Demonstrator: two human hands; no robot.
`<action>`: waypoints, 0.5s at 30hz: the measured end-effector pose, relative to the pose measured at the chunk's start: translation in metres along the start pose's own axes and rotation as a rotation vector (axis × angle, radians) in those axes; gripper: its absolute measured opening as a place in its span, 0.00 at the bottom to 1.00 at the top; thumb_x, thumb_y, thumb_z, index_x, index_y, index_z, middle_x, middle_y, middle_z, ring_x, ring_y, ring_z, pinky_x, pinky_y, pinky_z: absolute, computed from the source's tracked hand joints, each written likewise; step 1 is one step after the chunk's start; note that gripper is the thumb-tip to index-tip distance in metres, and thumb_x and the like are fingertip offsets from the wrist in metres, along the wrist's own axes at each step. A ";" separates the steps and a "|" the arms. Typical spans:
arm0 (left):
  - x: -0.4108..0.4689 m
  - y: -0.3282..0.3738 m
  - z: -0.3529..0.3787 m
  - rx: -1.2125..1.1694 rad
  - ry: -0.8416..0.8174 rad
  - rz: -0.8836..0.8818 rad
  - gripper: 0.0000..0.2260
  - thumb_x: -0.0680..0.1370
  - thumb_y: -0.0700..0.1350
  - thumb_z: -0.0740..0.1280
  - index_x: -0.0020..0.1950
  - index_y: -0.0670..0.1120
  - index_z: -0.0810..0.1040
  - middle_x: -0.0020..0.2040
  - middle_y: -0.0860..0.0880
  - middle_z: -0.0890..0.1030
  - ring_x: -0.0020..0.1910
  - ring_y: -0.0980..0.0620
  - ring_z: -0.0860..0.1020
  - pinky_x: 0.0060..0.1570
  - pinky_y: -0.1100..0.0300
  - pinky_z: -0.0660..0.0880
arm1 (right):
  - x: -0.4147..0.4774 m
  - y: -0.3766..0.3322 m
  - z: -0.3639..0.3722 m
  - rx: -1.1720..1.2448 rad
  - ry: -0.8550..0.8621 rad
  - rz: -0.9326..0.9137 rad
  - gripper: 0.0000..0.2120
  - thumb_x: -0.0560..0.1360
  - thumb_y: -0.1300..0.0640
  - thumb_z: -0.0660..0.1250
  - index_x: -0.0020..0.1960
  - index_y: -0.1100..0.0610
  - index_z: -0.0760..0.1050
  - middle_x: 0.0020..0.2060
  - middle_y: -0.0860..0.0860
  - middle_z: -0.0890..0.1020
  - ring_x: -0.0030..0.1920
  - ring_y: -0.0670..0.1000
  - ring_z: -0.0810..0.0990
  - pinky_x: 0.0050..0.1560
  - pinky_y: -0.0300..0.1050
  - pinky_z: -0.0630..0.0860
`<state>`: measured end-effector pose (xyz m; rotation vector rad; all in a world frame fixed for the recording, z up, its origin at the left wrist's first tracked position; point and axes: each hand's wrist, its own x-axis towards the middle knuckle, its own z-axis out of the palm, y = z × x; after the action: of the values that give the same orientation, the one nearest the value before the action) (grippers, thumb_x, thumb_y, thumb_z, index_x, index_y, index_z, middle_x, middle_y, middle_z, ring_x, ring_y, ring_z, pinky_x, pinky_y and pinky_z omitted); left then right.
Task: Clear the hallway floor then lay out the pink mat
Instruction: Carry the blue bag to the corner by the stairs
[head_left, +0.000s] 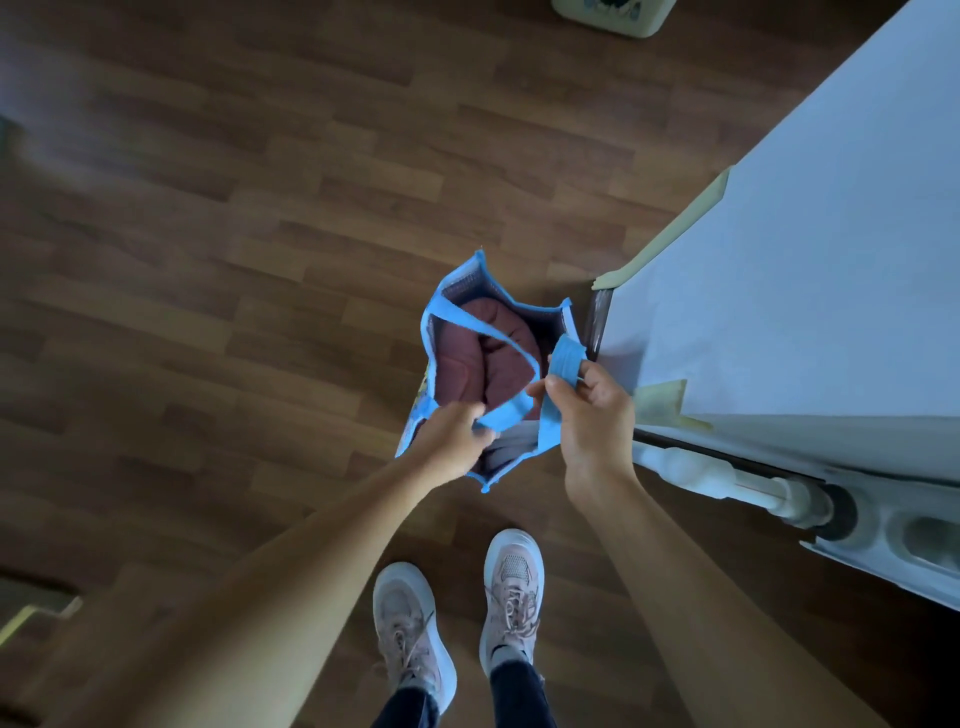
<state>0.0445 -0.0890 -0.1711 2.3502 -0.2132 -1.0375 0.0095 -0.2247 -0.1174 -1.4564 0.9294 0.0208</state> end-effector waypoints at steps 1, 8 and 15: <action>-0.003 0.004 -0.011 -0.167 0.012 -0.045 0.10 0.75 0.41 0.63 0.33 0.47 0.69 0.35 0.50 0.78 0.36 0.51 0.76 0.35 0.57 0.68 | -0.002 -0.004 0.002 -0.006 0.002 0.006 0.11 0.75 0.64 0.63 0.37 0.52 0.78 0.32 0.49 0.84 0.34 0.43 0.78 0.36 0.29 0.74; -0.032 0.041 -0.079 -0.743 0.204 -0.157 0.09 0.76 0.33 0.55 0.49 0.39 0.74 0.38 0.45 0.81 0.30 0.53 0.79 0.34 0.65 0.74 | -0.023 -0.037 0.020 -0.136 -0.017 0.124 0.09 0.76 0.63 0.60 0.46 0.69 0.74 0.29 0.45 0.82 0.33 0.49 0.71 0.29 0.37 0.67; -0.098 0.062 -0.138 -0.883 0.203 -0.168 0.14 0.78 0.33 0.52 0.48 0.40 0.77 0.40 0.41 0.79 0.39 0.45 0.81 0.38 0.60 0.74 | -0.071 -0.094 0.023 -0.257 -0.025 0.141 0.13 0.77 0.61 0.58 0.50 0.72 0.72 0.41 0.71 0.73 0.34 0.52 0.63 0.29 0.41 0.61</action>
<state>0.0812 -0.0469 0.0000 1.6477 0.4444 -0.7351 0.0248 -0.1861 -0.0046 -1.6193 1.0361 0.2705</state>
